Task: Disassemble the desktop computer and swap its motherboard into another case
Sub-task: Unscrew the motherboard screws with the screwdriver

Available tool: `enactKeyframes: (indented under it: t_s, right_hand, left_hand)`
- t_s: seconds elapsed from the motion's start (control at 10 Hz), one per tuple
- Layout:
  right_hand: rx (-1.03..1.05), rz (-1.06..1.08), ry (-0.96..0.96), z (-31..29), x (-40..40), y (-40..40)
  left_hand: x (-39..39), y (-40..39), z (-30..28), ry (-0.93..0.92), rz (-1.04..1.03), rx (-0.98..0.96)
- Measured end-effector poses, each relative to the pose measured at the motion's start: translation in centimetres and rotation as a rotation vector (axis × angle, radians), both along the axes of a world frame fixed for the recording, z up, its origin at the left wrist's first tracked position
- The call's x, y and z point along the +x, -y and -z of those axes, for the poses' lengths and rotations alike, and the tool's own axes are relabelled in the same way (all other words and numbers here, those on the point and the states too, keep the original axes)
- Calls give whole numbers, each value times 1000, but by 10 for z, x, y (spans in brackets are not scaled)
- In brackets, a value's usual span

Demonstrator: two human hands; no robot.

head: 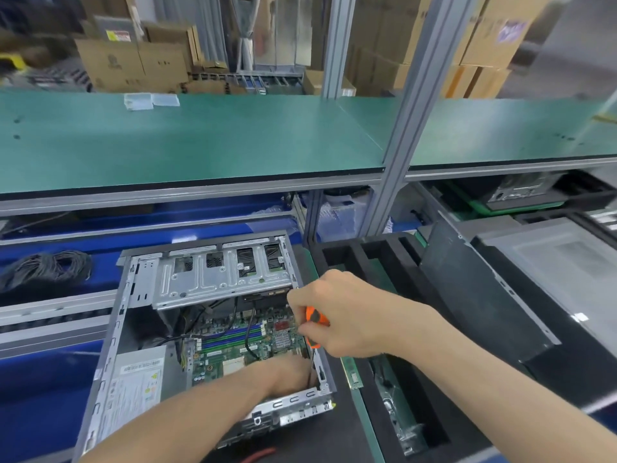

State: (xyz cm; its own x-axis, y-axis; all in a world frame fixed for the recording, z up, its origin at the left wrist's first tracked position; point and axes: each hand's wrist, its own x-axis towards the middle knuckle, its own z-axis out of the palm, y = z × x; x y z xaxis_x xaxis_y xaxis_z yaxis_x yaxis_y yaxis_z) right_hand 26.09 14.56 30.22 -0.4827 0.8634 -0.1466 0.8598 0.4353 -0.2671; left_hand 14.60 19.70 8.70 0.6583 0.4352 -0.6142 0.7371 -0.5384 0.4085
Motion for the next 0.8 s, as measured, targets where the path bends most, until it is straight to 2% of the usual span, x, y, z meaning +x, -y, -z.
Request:
enactKeyframes:
  t_s: [0.1, 0.2, 0.3, 0.4, 0.5, 0.6, 0.7, 0.8]
  right_hand:
    - [-74, -43, -32, -7, 1, 1]
    - [21, -21, -8, -3, -4, 0]
    - [250, 96, 229, 6, -11, -4]
    - [139, 56, 157, 9, -15, -3]
    - [19, -130, 62, 1, -16, 1]
    - [-62, -172, 8, -5, -15, 4]
    - [121, -23, 127, 0, -13, 2]
    - [160, 59, 180, 6, -15, -3]
  left_hand:
    - [-4, 1, -1, 8, -25, -19]
    - [-5, 2, -2, 43, -96, -42]
    - [-3, 4, -3, 41, -165, -69]
    - [-5, 5, -7, 86, -144, -60]
    - [-9, 6, -3, 88, -187, -116]
    - [-16, 10, -18, 135, -345, -202]
    - [-7, 8, -12, 117, -185, -91]
    - [-5, 6, -6, 116, -103, -43]
